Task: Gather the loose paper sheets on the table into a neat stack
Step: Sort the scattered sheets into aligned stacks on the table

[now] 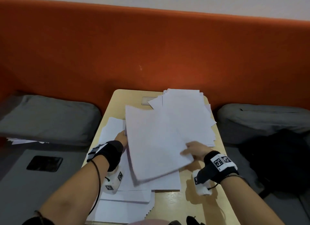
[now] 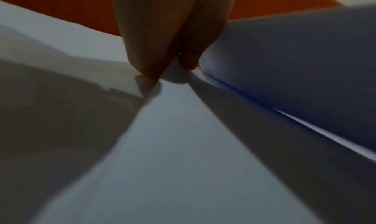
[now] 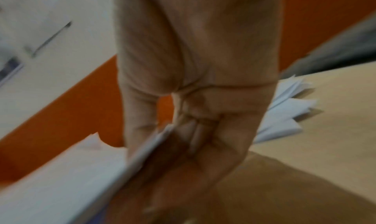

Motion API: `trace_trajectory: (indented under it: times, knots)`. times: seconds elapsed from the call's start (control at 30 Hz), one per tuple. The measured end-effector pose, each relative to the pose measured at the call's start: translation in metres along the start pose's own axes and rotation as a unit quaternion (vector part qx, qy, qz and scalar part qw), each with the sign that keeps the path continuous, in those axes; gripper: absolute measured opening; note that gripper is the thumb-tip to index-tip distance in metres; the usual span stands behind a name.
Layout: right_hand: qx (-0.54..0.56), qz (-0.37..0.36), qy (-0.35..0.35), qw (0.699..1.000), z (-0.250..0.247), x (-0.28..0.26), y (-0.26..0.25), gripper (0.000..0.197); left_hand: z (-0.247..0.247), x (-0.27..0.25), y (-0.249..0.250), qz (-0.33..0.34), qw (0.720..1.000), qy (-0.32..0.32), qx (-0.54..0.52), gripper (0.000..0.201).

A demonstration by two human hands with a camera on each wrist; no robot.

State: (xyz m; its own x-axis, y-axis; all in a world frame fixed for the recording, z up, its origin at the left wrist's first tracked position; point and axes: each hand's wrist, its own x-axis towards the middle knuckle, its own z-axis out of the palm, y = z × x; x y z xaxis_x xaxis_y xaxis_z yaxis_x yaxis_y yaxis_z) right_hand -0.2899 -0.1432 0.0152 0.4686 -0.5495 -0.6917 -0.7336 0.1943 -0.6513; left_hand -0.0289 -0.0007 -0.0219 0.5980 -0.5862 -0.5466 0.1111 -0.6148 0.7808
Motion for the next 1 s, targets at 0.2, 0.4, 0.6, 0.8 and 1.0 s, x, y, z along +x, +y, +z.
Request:
trace_trajectory:
  times: [0.2, 0.4, 0.6, 0.8, 1.0]
  knots:
    - [-0.155, 0.034, -0.086, 0.984, 0.024, -0.012, 0.005, 0.029, -0.001, -0.012, 0.016, -0.041, 0.998, 0.019, -0.053, 0.058]
    - [-0.23, 0.029, -0.072, 0.97, 0.029, -0.009, 0.001, 0.028, 0.0, -0.02, 0.014, -0.006, 1.0, 0.015, -0.023, 0.052]
    - [-0.081, -0.064, 0.115, 0.988, 0.016, -0.003, -0.013, 0.045, 0.005, -0.032, 0.021, 0.153, 0.987, -0.007, -0.057, 0.031]
    - [0.195, -0.184, 0.041, 0.963, -0.009, -0.007, -0.034, 0.041, -0.001, -0.043, 0.068, 0.244, 0.965, -0.051, -0.075, 0.016]
    - [0.089, -0.227, 0.054, 0.968, -0.022, -0.012, -0.042, 0.016, -0.011, -0.051, 0.124, 0.298, 0.944, -0.007, -0.143, 0.028]
